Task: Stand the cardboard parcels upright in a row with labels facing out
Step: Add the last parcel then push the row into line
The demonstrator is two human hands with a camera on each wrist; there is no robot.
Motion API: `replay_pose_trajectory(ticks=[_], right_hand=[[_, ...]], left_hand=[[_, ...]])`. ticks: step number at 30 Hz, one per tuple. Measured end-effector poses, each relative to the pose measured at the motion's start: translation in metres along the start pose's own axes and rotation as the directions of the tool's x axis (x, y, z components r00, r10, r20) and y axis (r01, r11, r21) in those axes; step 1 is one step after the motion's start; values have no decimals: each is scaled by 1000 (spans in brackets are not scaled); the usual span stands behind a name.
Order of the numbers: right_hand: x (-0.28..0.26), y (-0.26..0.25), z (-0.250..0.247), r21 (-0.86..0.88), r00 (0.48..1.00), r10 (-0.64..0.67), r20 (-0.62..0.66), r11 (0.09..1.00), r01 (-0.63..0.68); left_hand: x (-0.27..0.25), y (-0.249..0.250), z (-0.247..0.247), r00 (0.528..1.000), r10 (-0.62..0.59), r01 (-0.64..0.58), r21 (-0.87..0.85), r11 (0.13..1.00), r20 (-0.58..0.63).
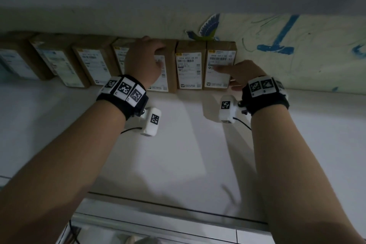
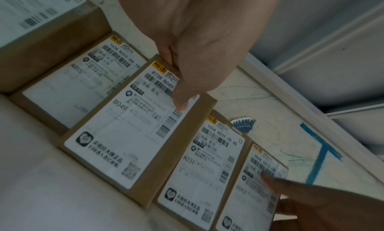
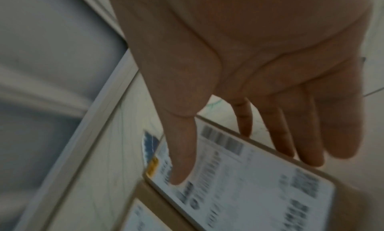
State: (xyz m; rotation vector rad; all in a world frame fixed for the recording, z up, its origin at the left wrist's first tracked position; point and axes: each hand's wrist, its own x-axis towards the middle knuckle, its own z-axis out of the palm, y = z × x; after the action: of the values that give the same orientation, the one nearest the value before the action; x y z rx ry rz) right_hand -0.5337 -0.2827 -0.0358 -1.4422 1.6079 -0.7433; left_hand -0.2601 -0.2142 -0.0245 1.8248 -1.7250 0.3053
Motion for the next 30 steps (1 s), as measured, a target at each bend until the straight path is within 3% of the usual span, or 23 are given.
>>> replay_pose_trajectory(ticks=[6, 11, 21, 30], right_hand=[[-13, -9, -1, 193, 1000, 11, 19, 981, -15], [2, -8, 12, 208, 999, 12, -52, 978, -1], [-28, -14, 4, 262, 999, 48, -13, 964, -43], [-27, -25, 17, 231, 979, -55, -195, 968, 100]], left_hand=[[-2, -4, 3, 1000, 2, -2, -28, 1000, -12], [-1, -7, 4, 1000, 3, -3, -65, 998, -5], [-4, -7, -2, 1000, -14, 16, -147, 989, 15], [-5, -9, -14, 981, -45, 74, -151, 986, 189]])
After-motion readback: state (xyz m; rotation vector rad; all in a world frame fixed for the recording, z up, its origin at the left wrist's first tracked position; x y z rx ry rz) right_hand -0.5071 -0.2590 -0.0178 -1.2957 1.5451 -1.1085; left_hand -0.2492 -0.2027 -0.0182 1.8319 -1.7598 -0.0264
